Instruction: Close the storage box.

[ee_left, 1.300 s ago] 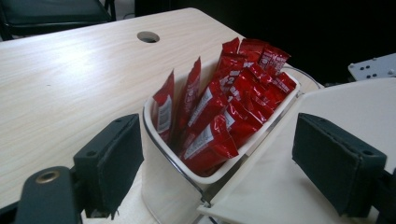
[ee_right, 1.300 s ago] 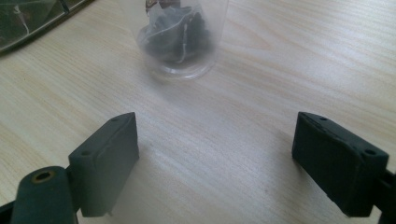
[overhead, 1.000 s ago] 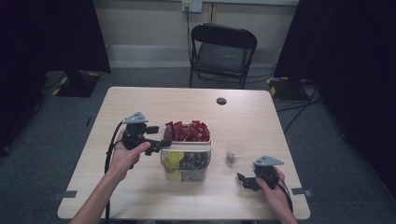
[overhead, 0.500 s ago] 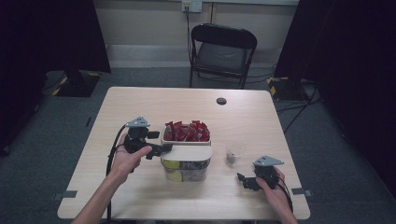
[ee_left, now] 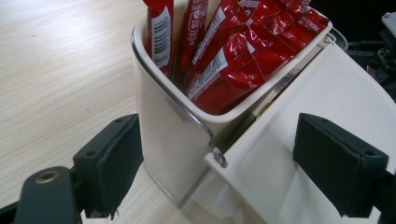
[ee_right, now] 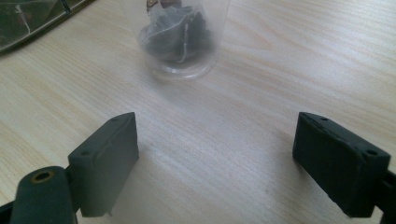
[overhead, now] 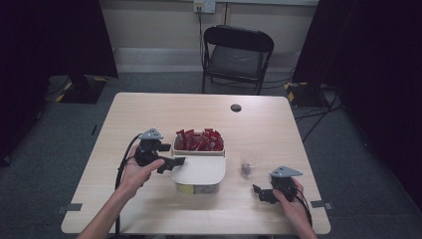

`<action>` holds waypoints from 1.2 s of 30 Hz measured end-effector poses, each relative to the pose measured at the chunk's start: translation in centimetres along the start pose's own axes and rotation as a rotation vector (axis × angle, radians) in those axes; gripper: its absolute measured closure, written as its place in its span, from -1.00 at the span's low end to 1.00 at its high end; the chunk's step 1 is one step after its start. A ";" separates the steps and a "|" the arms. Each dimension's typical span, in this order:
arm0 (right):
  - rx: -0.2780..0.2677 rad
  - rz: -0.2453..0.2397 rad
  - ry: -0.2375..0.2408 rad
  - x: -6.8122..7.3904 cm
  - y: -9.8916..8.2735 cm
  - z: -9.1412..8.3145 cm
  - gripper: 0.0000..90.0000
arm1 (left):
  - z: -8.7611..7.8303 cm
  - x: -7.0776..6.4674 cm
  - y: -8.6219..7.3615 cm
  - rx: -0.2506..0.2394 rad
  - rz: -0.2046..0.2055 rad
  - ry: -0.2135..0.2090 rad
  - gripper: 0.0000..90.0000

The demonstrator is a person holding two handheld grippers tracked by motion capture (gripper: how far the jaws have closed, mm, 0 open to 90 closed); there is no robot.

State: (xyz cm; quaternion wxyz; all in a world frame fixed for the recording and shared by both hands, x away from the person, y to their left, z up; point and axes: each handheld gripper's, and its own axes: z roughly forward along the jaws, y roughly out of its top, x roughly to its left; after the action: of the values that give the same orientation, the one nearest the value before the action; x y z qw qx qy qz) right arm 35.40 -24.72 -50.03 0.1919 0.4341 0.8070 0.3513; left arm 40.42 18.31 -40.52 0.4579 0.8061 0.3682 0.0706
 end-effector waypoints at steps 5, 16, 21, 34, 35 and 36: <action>0.001 -0.004 -0.002 0.0 0.0 0.0 -0.70 | -0.5 0.4 -0.4 -0.023 -0.022 0.010 -0.65; 0.002 -0.003 -0.001 0.0 0.0 0.0 -0.70 | -3.3 1.8 -1.4 -0.038 -0.019 0.050 -0.65; 0.002 -0.003 -0.002 0.0 0.0 0.0 -0.70 | -4.7 3.1 -2.7 -0.032 -0.048 0.100 -0.65; 0.001 -0.003 -0.001 0.0 0.0 0.0 -0.70 | -6.1 6.2 -6.9 0.036 -0.100 0.242 -0.65; 0.002 -0.003 -0.001 0.0 0.0 0.0 -0.70 | -6.0 6.3 -7.3 0.048 -0.106 0.251 -0.65; 0.001 -0.003 -0.002 0.0 0.0 0.0 -0.70 | -5.8 6.5 -7.6 0.055 -0.110 0.252 -0.65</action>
State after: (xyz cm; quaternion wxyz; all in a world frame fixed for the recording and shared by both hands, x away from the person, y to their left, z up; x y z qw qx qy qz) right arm 35.44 -24.72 -50.03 0.1927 0.4334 0.8078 0.3501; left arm 38.46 28.93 -44.62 0.3890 0.7818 0.4680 0.1357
